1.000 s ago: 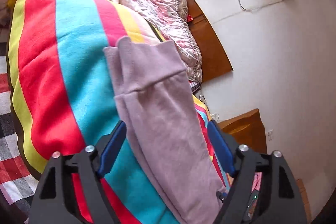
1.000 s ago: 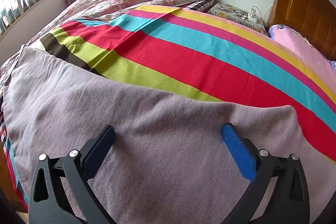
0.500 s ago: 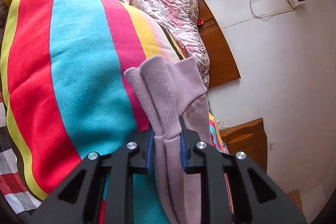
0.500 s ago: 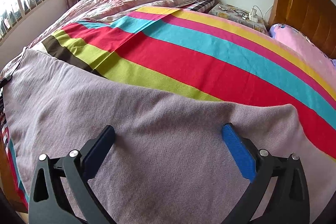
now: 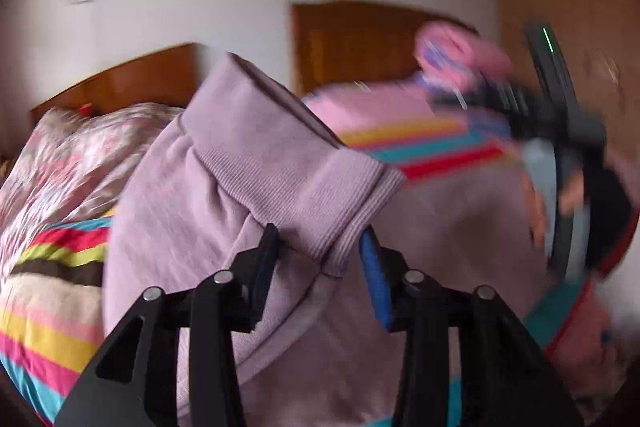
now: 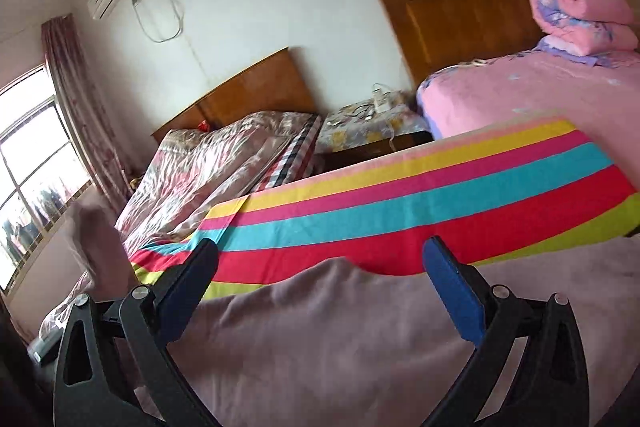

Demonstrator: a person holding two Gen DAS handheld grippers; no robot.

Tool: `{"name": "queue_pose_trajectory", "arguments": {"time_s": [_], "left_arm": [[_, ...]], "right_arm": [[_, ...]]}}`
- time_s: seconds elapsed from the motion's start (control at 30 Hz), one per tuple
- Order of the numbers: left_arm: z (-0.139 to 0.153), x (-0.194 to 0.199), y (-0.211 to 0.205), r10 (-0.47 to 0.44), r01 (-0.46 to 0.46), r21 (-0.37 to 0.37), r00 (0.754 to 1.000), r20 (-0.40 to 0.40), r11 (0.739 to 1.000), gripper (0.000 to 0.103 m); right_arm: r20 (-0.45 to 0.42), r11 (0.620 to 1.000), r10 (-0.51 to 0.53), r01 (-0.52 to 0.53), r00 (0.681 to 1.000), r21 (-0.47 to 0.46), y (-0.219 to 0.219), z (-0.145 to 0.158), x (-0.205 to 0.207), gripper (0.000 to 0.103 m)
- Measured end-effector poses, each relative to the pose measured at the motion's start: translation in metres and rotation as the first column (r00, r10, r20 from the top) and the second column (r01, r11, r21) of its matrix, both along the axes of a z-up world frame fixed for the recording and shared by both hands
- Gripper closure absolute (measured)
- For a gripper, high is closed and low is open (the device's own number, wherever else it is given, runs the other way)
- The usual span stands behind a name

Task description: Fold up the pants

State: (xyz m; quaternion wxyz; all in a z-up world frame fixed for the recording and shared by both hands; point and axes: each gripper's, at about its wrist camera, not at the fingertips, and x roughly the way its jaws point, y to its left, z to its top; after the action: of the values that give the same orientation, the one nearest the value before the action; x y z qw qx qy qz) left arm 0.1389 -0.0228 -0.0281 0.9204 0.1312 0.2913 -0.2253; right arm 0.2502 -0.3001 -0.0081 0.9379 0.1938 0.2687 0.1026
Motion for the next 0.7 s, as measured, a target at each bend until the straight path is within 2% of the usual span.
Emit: {"name": "queue_pose_trajectory", "arguments": {"time_s": [0.03,0.07,0.1,0.13,0.17,0.2,0.27,0.3,0.37,0.43,0.47,0.53,0.63,0.7], "left_arm": [[-0.027,-0.005,-0.027,-0.066,0.070,0.085,0.997,-0.049,0.994,0.053],[-0.045,-0.007,-0.040,-0.092,0.103,0.139,0.992,-0.085,0.985,0.053],[-0.054,-0.011,-0.044,-0.113,0.129,0.148,0.987,-0.110,0.981,0.053],[-0.053,-0.016,-0.041,-0.135,0.149,0.115,0.983,-0.122,0.982,0.053],[-0.047,-0.018,-0.032,-0.146,0.154,0.067,0.982,-0.119,0.986,0.042],[-0.038,-0.021,-0.018,-0.140,0.143,0.016,0.985,-0.097,0.990,0.026],[-0.020,-0.022,0.021,-0.073,0.068,-0.084,0.996,-0.049,0.994,0.012],[-0.015,-0.019,0.040,-0.019,0.012,-0.125,0.998,-0.052,0.992,0.008],[-0.010,-0.011,0.078,0.115,-0.126,-0.155,0.990,-0.079,0.980,0.008],[-0.016,-0.004,0.109,0.249,-0.262,-0.148,0.963,-0.099,0.954,0.008],[-0.021,-0.003,0.122,0.305,-0.318,-0.136,0.946,-0.112,0.938,0.008],[-0.027,-0.007,0.142,0.360,-0.375,-0.124,0.924,-0.126,0.919,0.008],[-0.039,-0.010,0.158,0.388,-0.403,-0.099,0.910,-0.146,0.910,0.008],[-0.049,-0.013,0.164,0.391,-0.405,-0.069,0.907,-0.156,0.912,0.008]], "right_arm": [[-0.002,1.000,-0.028,0.028,1.000,-0.005,-0.012,0.001,-0.007,0.004],[-0.008,0.999,-0.045,0.045,0.999,-0.007,-0.023,0.000,-0.014,0.004],[-0.024,0.999,-0.047,0.047,0.999,-0.007,-0.032,-0.002,-0.021,0.004],[-0.044,0.999,-0.037,0.036,0.998,-0.007,-0.038,-0.006,-0.026,0.004],[-0.066,1.000,-0.013,0.013,0.998,-0.004,-0.041,-0.010,-0.032,0.004],[-0.087,1.000,0.015,-0.015,0.996,0.001,-0.043,-0.015,-0.036,0.004],[-0.132,0.996,0.089,-0.087,0.987,0.018,-0.033,-0.029,-0.043,0.004],[-0.152,0.991,0.133,-0.129,0.979,0.033,-0.024,-0.036,-0.047,0.004],[-0.184,0.971,0.234,-0.219,0.955,0.098,-0.003,-0.053,-0.055,0.006],[-0.235,0.938,0.330,-0.291,0.914,0.187,0.021,-0.072,-0.060,0.012],[-0.268,0.928,0.358,-0.309,0.894,0.209,0.032,-0.081,-0.061,0.019],[-0.333,0.923,0.376,-0.316,0.865,0.221,0.047,-0.096,-0.066,0.022],[-0.362,0.930,0.365,-0.315,0.858,0.191,0.054,-0.104,-0.070,0.026],[-0.369,0.930,0.361,-0.303,0.856,0.207,0.055,-0.104,-0.067,0.026]]}}
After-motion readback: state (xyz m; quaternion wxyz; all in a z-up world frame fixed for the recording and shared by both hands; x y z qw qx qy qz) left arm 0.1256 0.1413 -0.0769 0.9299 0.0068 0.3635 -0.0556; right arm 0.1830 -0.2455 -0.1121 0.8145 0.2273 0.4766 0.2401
